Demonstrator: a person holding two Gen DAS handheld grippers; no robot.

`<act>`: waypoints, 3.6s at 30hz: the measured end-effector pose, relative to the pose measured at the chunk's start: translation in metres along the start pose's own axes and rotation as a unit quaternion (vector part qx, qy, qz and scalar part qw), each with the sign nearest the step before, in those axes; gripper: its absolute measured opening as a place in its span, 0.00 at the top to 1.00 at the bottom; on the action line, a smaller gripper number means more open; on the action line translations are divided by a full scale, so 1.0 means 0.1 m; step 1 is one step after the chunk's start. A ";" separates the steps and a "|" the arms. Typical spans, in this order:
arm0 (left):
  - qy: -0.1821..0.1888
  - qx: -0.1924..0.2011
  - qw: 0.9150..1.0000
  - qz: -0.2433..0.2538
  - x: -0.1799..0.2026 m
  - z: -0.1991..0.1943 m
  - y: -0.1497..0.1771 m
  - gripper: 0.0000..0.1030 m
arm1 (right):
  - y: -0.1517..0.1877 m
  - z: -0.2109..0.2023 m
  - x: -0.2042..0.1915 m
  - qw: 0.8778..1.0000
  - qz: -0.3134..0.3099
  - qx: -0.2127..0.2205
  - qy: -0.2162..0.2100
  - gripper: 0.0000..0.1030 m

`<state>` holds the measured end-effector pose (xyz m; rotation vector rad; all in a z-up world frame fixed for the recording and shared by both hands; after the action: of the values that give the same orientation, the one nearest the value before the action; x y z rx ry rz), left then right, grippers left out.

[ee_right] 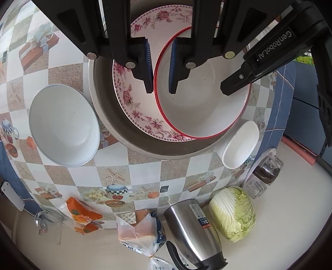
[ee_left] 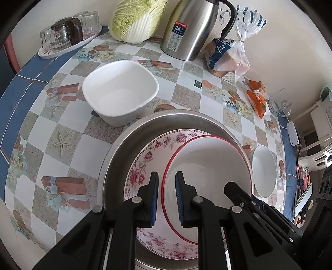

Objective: Organize plates and bowls
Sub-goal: 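Open the right tool and release the red-rimmed bowl rim, then move the right tool to the rim of the white square bowl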

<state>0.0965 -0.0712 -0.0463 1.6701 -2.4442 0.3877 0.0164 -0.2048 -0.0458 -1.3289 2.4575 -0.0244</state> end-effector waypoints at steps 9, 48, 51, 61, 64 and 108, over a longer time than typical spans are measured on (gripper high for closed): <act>-0.003 0.027 1.000 0.008 0.04 -0.21 0.05 0.84 | 0.00 -0.29 -0.02 0.999 -0.004 0.033 0.000 0.83; -0.079 0.080 0.992 -0.054 -0.27 -0.43 0.09 0.15 | 0.04 -0.43 -0.02 0.998 -0.012 0.050 0.020 0.20; -0.084 0.078 0.992 -0.061 -0.30 -0.42 0.09 0.15 | 0.04 -0.43 -0.03 0.998 -0.014 0.053 0.020 0.12; -0.096 0.078 0.990 -0.072 -0.36 -0.42 0.08 0.14 | 0.04 -0.42 -0.03 0.998 -0.015 0.054 0.022 0.00; -0.100 0.075 0.989 -0.074 -0.37 -0.41 0.08 0.14 | 0.04 -0.42 -0.03 0.998 -0.016 0.056 0.022 0.00; -0.098 0.195 0.972 -0.090 -0.90 -0.73 -0.23 0.13 | -0.05 -0.41 -0.57 0.992 -0.061 0.096 0.050 0.00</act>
<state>0.1499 0.0225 0.0015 2.1615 -2.4384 0.7511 0.0363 -0.1678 0.0104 -1.4189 2.3805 -0.3575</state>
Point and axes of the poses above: each gripper's, at about its wrist camera, not at the fingertips, and z roughly the way its jaws point, x to its right, y to its underside, the point moved 1 cm from there along z, roughly the way its jaws point, and after that the axes turned 13 degrees about -x, right-handed, at the moved point
